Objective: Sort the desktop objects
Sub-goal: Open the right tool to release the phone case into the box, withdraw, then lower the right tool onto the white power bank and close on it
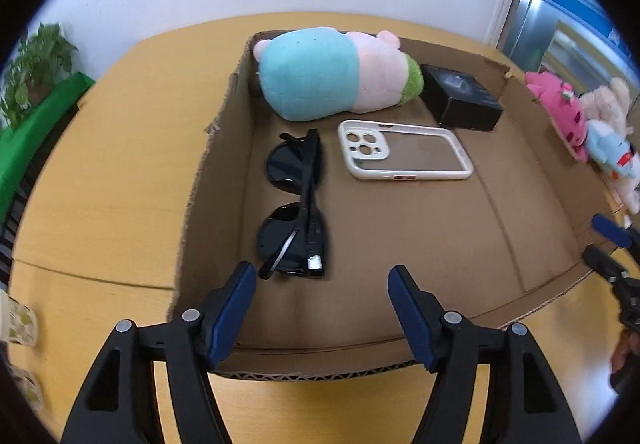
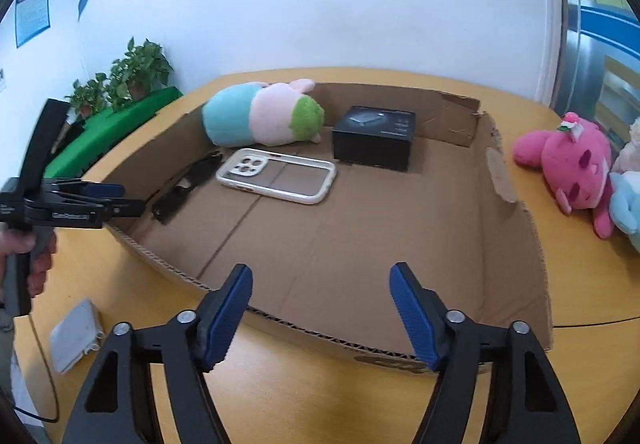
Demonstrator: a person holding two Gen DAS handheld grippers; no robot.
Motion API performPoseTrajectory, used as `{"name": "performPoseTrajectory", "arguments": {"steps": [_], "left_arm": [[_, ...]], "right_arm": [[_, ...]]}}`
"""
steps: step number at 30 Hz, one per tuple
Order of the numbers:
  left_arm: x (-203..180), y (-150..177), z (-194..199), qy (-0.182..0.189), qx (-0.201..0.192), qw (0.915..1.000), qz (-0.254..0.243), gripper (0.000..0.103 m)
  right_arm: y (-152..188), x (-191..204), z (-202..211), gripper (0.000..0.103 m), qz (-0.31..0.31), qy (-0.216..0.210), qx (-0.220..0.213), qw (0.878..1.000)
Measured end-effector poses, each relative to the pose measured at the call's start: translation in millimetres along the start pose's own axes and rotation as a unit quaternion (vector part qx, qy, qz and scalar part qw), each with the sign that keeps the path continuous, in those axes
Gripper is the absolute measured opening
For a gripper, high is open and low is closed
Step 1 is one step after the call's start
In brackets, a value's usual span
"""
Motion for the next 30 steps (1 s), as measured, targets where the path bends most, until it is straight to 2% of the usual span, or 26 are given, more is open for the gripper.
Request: {"name": "performPoseTrajectory", "arguments": {"steps": [5,7,9,12,17,21,25,30], "left_arm": [[-3.9,-2.0,-4.5,-0.024,-0.001,0.9996,-0.016,0.068],[-4.4,-4.3,-3.2,-0.018,-0.004,0.9998,-0.008,0.068],[-0.8,-7.5,5.8,-0.014,-0.017,0.9997,0.012,0.068],[6.0,-14.1,28.8,-0.051,-0.052,0.9972,0.018,0.068],[2.7,-12.5,69.5,-0.035,-0.102,0.9940,0.017,0.068],[-0.8,-8.1,83.5,-0.062,-0.126,0.9900,-0.018,0.068],[-6.5,-3.1,86.6,-0.050,-0.124,0.9909,-0.017,0.068],[-12.0,1.0,93.3,-0.026,-0.146,0.9888,-0.017,0.068]], "right_arm": [[6.7,-17.6,-1.9,0.066,-0.031,-0.023,0.007,0.999],[6.5,-20.9,-2.2,0.066,-0.029,-0.017,0.009,0.999],[4.8,-22.0,-2.2,0.066,-0.026,-0.008,0.011,1.000],[-1.4,-16.6,11.5,0.066,-0.014,-0.006,-0.009,1.000],[-4.1,7.6,39.9,0.082,0.011,-0.020,-0.047,0.999],[-4.3,20.2,49.6,0.084,0.017,-0.026,-0.057,0.998],[-8.8,27.4,51.7,0.084,0.024,-0.023,-0.060,0.998],[-7.4,43.1,58.9,0.085,0.037,-0.035,-0.063,0.997]]}}
Point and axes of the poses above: each gripper's, at about its wrist camera, not at the fingertips, and z roughly against the way its jaws point, x to its left, y to its underside, the point moved 9 cm from there along -z, roughly the way its jaws point
